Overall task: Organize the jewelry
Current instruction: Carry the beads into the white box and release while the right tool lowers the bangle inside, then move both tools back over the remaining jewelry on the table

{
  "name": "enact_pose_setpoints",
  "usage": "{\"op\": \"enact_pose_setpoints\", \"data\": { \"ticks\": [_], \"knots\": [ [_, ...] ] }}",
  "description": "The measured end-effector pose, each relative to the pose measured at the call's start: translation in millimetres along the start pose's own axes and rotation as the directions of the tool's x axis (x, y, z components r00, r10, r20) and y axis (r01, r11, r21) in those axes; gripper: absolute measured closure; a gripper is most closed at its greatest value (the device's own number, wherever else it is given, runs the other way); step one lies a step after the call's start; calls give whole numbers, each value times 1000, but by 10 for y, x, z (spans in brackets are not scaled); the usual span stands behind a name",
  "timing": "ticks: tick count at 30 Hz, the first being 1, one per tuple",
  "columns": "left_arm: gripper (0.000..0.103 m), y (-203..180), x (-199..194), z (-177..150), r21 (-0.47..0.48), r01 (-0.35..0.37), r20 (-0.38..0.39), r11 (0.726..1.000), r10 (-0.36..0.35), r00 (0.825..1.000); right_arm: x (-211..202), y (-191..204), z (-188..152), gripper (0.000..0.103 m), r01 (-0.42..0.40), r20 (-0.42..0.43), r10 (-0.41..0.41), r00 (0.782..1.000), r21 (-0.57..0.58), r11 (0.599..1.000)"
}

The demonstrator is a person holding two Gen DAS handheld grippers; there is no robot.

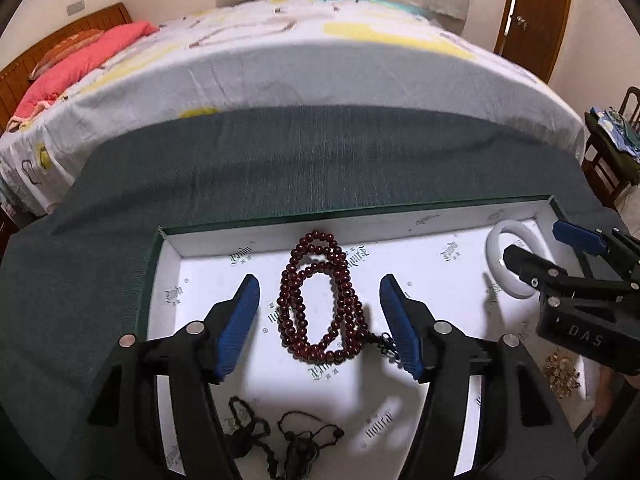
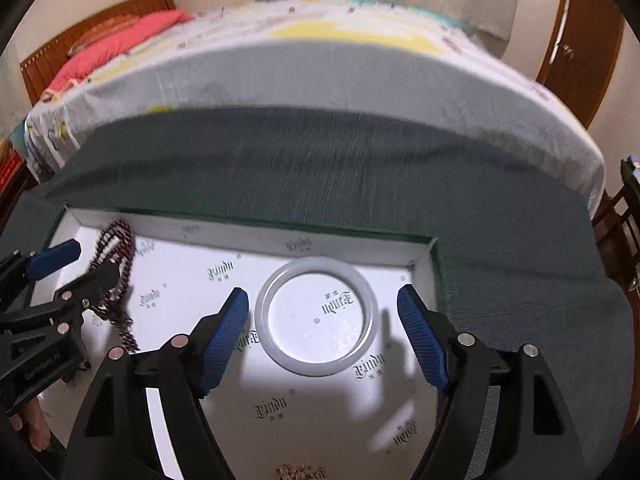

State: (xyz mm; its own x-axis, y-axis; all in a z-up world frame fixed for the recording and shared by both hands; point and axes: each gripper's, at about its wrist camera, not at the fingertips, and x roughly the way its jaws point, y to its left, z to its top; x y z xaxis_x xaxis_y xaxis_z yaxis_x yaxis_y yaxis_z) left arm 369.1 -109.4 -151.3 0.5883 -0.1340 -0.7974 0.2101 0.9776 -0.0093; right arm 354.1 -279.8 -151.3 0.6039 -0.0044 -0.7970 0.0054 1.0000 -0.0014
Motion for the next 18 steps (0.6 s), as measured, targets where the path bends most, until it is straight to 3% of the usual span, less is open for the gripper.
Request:
{"op": "enact_pose_setpoints", "data": {
  "ticks": [4, 9, 18],
  "knots": [
    [29, 11, -276, -50, -9, 2, 81, 1000, -2, 997, -295, -9, -79, 29, 12, 96, -12, 995, 6, 1000],
    [24, 79, -721, -224, -40, 1, 190, 999, 6, 982, -739, 21, -330, 29, -4, 190, 4, 982, 3, 1000],
    [24, 253, -1249, -783, -95, -22, 243, 995, 45, 969, -1145, 175, -943, 29, -22, 218, 24, 976, -12, 1000]
  ]
}}
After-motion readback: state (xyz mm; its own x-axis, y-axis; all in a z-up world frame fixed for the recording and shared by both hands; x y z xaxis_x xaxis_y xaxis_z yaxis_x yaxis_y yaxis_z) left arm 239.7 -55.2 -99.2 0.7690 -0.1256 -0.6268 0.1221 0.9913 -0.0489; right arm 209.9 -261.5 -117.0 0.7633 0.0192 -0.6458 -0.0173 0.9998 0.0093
